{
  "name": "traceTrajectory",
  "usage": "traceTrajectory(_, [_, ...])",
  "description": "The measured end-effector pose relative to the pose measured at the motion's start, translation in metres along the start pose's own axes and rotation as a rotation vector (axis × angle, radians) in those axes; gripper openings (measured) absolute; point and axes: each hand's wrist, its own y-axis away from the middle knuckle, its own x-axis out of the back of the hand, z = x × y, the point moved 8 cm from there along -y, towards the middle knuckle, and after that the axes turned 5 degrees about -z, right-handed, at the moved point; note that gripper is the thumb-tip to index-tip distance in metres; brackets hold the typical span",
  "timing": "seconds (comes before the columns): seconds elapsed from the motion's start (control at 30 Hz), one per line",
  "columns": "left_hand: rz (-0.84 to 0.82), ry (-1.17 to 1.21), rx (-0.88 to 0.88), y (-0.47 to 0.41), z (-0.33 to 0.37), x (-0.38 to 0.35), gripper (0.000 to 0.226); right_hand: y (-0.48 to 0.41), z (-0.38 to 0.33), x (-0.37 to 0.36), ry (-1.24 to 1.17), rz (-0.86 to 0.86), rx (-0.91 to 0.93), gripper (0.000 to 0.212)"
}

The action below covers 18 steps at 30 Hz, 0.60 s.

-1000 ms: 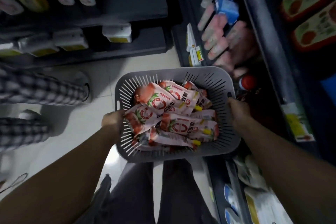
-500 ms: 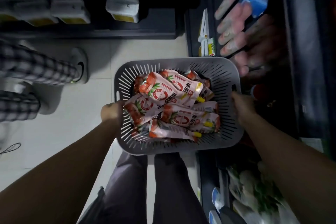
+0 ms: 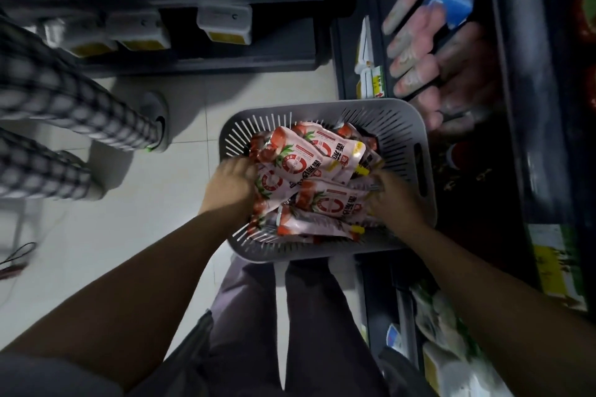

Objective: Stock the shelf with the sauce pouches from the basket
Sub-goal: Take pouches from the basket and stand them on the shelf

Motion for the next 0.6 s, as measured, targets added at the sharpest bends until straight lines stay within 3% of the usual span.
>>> traceTrajectory(0.07, [-0.162, -0.074, -0.048, -0.009, 0.011, -0.016, 0.047, -0.004, 0.006, -0.029, -0.041, -0.154, -0.049, 0.038])
traceTrajectory(0.23, [-0.414, 0.077, 0.309, -0.033, -0.009, -0.050, 0.061, -0.020, 0.033, -0.061, 0.008, -0.238, -0.175, 0.056])
traceTrajectory(0.33, [-0.457, 0.181, 0.399, -0.044, -0.013, -0.062, 0.073, -0.021, 0.035, -0.056, -0.115, -0.242, -0.256, 0.045])
traceTrajectory(0.43, [-0.460, 0.284, 0.444, -0.053, -0.018, -0.074, 0.062, -0.027, 0.044, -0.051, -0.134, -0.196, -0.269, 0.008])
traceTrajectory(0.5, [-0.478, 0.290, 0.442, -0.055, -0.020, -0.076, 0.052, -0.032, 0.043, -0.046, -0.168, -0.180, -0.242, 0.025])
traceTrajectory(0.6, [-0.566, 0.287, 0.445, -0.051, -0.019, -0.069, 0.056, -0.036, 0.032, -0.039, -0.268, -0.236, -0.179, 0.013])
